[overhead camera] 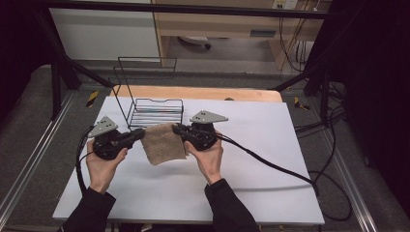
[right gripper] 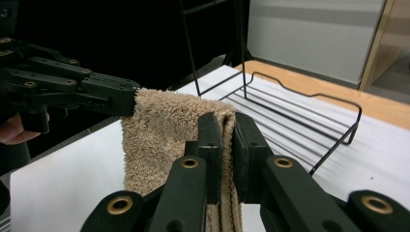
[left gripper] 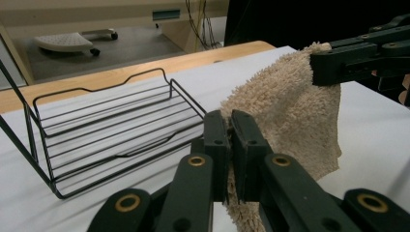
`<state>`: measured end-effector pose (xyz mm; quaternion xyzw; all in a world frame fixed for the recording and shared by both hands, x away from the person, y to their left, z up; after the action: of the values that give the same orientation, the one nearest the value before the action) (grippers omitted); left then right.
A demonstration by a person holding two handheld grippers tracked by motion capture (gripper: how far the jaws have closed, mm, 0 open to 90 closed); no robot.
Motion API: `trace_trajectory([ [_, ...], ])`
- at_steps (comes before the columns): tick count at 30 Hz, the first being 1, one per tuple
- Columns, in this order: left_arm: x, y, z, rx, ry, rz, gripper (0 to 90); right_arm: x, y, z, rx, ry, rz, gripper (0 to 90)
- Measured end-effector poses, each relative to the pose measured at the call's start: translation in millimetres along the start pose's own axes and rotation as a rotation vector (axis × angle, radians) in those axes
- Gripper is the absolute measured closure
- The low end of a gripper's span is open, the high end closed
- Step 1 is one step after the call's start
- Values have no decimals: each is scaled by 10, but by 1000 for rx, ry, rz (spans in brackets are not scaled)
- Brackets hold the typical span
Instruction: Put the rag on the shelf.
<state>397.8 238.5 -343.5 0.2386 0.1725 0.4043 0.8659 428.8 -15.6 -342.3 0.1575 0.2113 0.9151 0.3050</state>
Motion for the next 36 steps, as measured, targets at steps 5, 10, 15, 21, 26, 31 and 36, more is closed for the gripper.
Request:
trace_trajectory([
  [5,31,52,65,-18,-1,3,855,48,20,104,-22,15,-8,834],
  [10,73,111,120,-39,2,7,855,95,24,195,-39,26,-16,833],
  [15,113,173,180,-57,0,14,855,137,26,281,-59,36,-22,834],
  [21,166,256,260,-85,-3,24,855,177,18,379,-83,44,-28,834],
  [26,183,307,308,-111,-9,29,855,197,23,469,-106,45,-33,834],
  [31,206,349,360,-142,-3,34,856,210,31,553,-127,49,-32,835],
  [36,214,377,421,-163,-6,44,856,215,38,618,-141,55,-43,835],
])
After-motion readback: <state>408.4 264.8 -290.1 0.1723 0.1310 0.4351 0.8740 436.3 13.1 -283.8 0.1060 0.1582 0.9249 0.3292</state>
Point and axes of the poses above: each handheld gripper's, and its own axes: y roughly backward along the jaws, z roughly out of its top, x roughly to its left, the point moved 2 cm from there along -y, roughly forward along the jaws, and after that the axes turned 11 degrees about x, right-handed, at the moved point
